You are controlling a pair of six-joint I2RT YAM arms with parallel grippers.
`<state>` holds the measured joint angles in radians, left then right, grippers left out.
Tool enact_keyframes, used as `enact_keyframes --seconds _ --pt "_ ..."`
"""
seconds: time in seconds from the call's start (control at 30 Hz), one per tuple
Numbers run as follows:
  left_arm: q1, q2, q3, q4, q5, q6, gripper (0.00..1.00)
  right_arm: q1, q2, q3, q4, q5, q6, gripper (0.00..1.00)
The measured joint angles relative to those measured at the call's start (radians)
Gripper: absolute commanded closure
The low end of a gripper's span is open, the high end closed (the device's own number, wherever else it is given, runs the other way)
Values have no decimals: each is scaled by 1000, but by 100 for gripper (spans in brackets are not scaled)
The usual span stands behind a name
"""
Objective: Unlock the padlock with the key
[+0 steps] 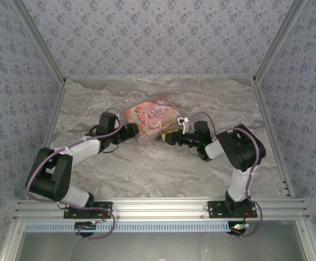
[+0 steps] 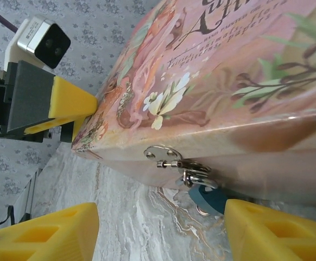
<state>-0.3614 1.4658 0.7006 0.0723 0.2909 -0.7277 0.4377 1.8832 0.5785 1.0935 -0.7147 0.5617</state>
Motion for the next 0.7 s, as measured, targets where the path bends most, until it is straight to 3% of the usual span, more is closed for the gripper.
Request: enact_keyframes --seconds 0.7 --pt "-2 0 0 3 -4 -8 22 20 137 85 72 -8 42 35"
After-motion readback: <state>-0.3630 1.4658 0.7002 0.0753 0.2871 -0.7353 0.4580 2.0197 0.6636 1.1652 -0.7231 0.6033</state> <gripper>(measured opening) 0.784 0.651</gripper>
